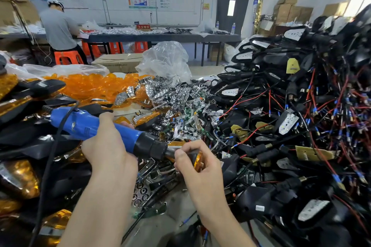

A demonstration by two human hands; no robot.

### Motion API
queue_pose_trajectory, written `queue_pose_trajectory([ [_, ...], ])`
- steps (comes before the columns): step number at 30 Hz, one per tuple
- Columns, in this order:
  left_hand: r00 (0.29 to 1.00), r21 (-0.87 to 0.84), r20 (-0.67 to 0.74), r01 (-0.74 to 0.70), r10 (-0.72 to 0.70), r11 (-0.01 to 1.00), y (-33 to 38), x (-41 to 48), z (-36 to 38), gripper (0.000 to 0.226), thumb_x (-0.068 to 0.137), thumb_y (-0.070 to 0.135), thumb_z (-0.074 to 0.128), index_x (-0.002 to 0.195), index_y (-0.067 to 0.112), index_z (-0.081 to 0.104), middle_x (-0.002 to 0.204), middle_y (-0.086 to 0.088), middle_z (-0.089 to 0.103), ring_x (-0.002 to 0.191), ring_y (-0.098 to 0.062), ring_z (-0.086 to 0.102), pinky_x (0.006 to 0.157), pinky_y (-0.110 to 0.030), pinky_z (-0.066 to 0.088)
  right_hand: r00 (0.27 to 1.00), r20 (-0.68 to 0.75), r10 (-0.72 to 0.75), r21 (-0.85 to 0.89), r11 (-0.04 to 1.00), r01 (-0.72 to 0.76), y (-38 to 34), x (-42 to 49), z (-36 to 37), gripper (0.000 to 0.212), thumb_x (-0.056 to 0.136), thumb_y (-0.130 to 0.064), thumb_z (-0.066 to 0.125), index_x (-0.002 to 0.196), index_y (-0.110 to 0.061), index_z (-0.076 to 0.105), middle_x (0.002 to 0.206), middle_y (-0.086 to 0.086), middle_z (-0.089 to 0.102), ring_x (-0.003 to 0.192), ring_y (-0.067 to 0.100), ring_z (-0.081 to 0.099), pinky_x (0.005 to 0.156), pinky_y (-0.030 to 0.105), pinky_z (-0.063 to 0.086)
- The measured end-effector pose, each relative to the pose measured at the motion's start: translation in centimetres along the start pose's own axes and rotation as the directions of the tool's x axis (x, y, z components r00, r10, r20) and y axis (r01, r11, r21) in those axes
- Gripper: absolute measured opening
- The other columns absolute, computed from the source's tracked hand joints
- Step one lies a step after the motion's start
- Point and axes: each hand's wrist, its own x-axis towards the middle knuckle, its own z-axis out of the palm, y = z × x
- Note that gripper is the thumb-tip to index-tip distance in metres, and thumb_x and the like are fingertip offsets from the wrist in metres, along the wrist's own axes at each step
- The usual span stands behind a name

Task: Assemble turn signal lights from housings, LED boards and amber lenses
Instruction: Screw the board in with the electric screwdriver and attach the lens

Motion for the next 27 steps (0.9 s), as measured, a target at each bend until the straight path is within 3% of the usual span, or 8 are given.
queue_pose_trajectory([
  [3, 1.000, 0.020, 0.001, 0.006, -0.006, 1.000, 0.5, -0.3, 0.0, 0.024, 0.090, 0.014, 0.066, 0.103, 0.018, 0.046, 0.093, -0.003, 0.059, 0.058, -0.010, 0.063, 0.063, -0.028, 0.059, 0.998, 0.010, -0.059, -0.013, 0.998, 0.059, -0.9, -0.2, 0.1, 0.007, 0.083, -0.039, 0.068, 0.080, -0.035, 0.063, 0.067, -0.020, 0.057, 0.056, -0.004, 0.049, 0.055, 0.007, 0.039],
  [6, 0.999, 0.027, -0.009, 0.038, -0.038, 0.999, 1.4, -1.0, 0.0, 0.020, 0.090, 0.016, 0.066, 0.095, 0.018, 0.047, 0.094, -0.004, 0.060, 0.065, -0.013, 0.064, 0.064, -0.029, 0.060, 0.995, 0.024, -0.096, -0.023, 0.995, 0.096, -2.0, -0.6, 0.1, 0.008, 0.085, -0.038, 0.069, 0.081, -0.036, 0.063, 0.066, -0.019, 0.057, 0.054, -0.004, 0.047, 0.053, 0.008, 0.039],
  [13, 0.998, 0.024, 0.056, 0.041, -0.042, 0.999, 3.9, -2.9, 0.1, 0.019, 0.090, 0.017, 0.065, 0.098, 0.016, 0.048, 0.091, -0.005, 0.059, 0.056, -0.014, 0.061, 0.054, -0.027, 0.055, 0.986, 0.030, -0.163, -0.116, 0.979, 0.166, -4.5, -1.9, 0.0, 0.012, 0.086, -0.045, 0.070, 0.087, -0.035, 0.064, 0.075, -0.017, 0.060, 0.061, 0.000, 0.053, 0.058, 0.009, 0.042],
  [17, 0.997, 0.032, 0.081, 0.010, -0.012, 0.999, 5.8, -4.8, 0.7, 0.019, 0.090, 0.017, 0.066, 0.092, 0.018, 0.047, 0.087, -0.005, 0.060, 0.056, -0.014, 0.061, 0.063, -0.032, 0.059, 0.973, 0.088, -0.215, -0.186, 0.956, 0.228, -6.9, -2.0, 0.2, 0.009, 0.087, -0.045, 0.068, 0.088, -0.037, 0.063, 0.080, -0.017, 0.062, 0.067, 0.004, 0.060, 0.061, 0.010, 0.044],
  [21, 0.997, -0.053, 0.081, -0.008, 0.012, 0.999, 8.5, -5.7, 1.3, 0.022, 0.093, 0.021, 0.064, 0.106, 0.017, 0.047, 0.086, -0.001, 0.060, 0.051, -0.012, 0.062, 0.054, -0.025, 0.056, 0.966, -0.062, -0.252, -0.093, 0.965, 0.246, -9.5, -2.2, -0.4, 0.010, 0.085, -0.046, 0.066, 0.083, -0.036, 0.064, 0.076, -0.006, 0.064, 0.063, 0.000, 0.055, 0.060, 0.012, 0.044],
  [24, 0.993, -0.089, 0.110, -0.029, 0.039, 0.996, 10.8, -5.1, 1.3, 0.028, 0.094, 0.022, 0.061, 0.115, 0.017, 0.044, 0.084, 0.001, 0.059, 0.044, -0.010, 0.061, 0.051, -0.023, 0.054, 0.970, -0.147, -0.192, -0.002, 0.981, 0.194, -11.5, -2.3, -2.0, 0.018, 0.083, -0.048, 0.066, 0.079, -0.030, 0.064, 0.072, 0.010, 0.062, 0.062, 0.014, 0.053, 0.057, 0.020, 0.044],
  [27, 0.982, 0.030, 0.186, 0.023, -0.029, 0.999, 11.7, -4.7, 1.1, 0.033, 0.092, 0.018, 0.060, 0.121, 0.015, 0.044, 0.097, -0.002, 0.057, 0.060, -0.012, 0.060, 0.056, -0.026, 0.055, 0.981, -0.172, -0.094, 0.102, 0.988, 0.113, -13.4, -1.8, -3.0, 0.016, 0.085, -0.039, 0.070, 0.074, -0.029, 0.063, 0.067, 0.004, 0.062, 0.061, 0.016, 0.057, 0.058, 0.028, 0.051],
])
